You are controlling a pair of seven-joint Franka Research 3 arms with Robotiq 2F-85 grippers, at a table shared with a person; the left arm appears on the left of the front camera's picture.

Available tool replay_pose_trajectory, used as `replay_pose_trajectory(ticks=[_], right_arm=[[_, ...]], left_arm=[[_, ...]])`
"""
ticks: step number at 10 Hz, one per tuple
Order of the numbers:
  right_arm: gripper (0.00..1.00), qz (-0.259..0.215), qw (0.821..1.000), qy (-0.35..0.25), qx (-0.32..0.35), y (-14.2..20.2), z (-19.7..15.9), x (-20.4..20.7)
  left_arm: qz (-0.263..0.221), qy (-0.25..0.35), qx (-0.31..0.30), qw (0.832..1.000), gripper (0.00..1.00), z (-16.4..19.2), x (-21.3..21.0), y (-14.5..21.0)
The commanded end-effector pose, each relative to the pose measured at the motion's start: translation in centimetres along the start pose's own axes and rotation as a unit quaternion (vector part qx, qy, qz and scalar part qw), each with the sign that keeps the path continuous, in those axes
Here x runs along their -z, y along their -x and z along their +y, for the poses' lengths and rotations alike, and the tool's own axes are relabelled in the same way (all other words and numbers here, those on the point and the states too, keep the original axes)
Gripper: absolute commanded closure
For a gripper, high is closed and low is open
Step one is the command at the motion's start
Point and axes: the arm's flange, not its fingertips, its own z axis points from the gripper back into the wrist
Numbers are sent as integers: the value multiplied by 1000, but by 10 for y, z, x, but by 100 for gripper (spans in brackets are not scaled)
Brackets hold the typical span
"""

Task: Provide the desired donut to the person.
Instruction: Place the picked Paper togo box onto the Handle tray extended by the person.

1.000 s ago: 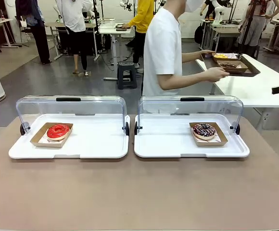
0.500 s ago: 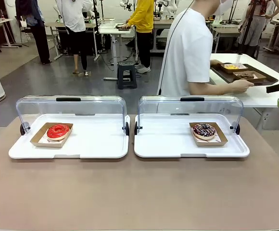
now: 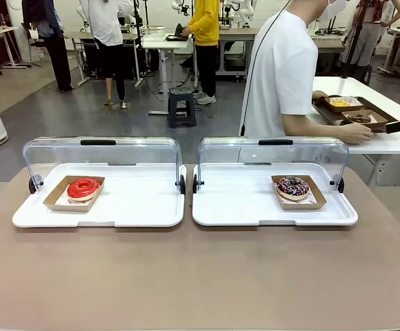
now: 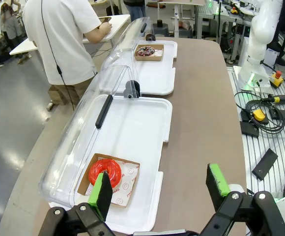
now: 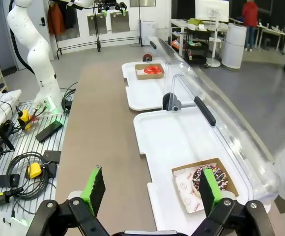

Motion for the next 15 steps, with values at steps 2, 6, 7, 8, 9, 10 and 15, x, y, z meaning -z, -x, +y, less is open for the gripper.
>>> replay_pose_trajectory(ticks=[2, 6, 7, 8, 9, 10, 15], right_arm=[[0, -6, 1000, -4, -2, -1, 1, 1], [0, -6, 1000, -4, -2, -1, 1, 1], [0, -6, 1000, -4, -2, -1, 1, 1], [0, -6, 1000, -4, -2, -1, 1, 1], [0, -6, 1000, -4, -2, -1, 1, 1], [0, -6, 1000, -4, -2, -1, 1, 1], [0, -6, 1000, -4, -2, -1, 1, 1]], left_arm=[[6, 2, 1, 1000, 0, -2, -1, 0], [6, 2, 1, 1000, 0, -2, -1, 0], [6, 2, 1, 1000, 0, -2, -1, 0], [6, 2, 1, 1000, 0, -2, -1, 0], [6, 2, 1, 1000, 0, -2, -1, 0], [6, 2, 1, 1000, 0, -2, -1, 0], [6, 2, 1, 1000, 0, -2, -1, 0]])
